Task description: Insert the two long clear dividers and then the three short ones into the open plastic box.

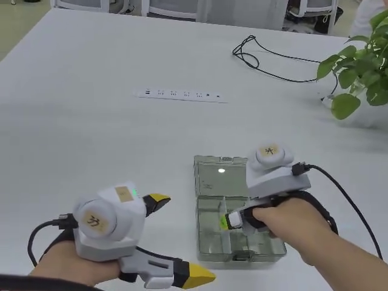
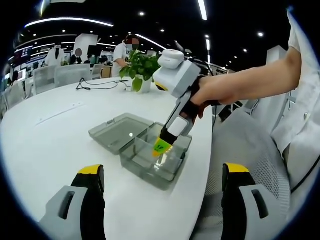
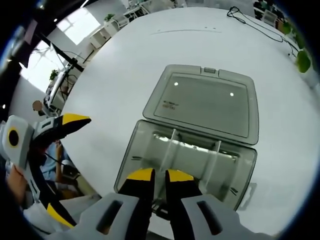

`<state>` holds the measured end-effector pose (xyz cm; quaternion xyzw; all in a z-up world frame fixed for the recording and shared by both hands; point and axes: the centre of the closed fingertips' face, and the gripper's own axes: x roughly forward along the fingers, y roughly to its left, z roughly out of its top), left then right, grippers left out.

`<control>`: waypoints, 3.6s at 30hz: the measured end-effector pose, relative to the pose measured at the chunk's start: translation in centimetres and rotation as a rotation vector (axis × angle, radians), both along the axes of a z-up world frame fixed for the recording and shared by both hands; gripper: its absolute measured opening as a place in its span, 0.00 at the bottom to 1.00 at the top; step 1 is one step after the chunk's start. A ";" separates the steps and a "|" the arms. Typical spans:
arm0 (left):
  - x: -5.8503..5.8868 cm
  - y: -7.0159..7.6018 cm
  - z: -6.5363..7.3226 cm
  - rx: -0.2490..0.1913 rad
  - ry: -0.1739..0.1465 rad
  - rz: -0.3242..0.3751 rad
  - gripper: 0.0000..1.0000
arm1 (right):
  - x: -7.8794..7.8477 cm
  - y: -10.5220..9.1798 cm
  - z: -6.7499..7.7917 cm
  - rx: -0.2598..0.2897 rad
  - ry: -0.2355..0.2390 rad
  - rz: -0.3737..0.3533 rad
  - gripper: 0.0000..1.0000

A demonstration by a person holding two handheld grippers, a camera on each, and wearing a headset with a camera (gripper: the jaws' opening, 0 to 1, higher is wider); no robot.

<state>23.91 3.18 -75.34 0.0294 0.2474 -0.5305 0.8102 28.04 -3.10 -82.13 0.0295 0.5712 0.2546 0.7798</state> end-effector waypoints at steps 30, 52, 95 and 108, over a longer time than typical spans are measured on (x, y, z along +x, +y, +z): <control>-1.8 1.0 2.6 0.025 -0.028 0.169 1.00 | 0.3 -2.4 7.2 0.253 -0.175 0.120 0.32; -1.8 1.1 3.1 0.020 -0.044 0.204 1.00 | -1.7 -9.2 8.9 0.126 -0.330 0.491 0.56; -1.2 1.1 1.4 0.030 0.001 0.171 1.00 | -1.0 -15.5 -3.2 -0.233 -0.259 1.182 0.45; -1.0 0.7 1.5 0.019 0.003 0.166 1.00 | -1.1 -15.8 -3.6 -0.279 -0.274 1.218 0.37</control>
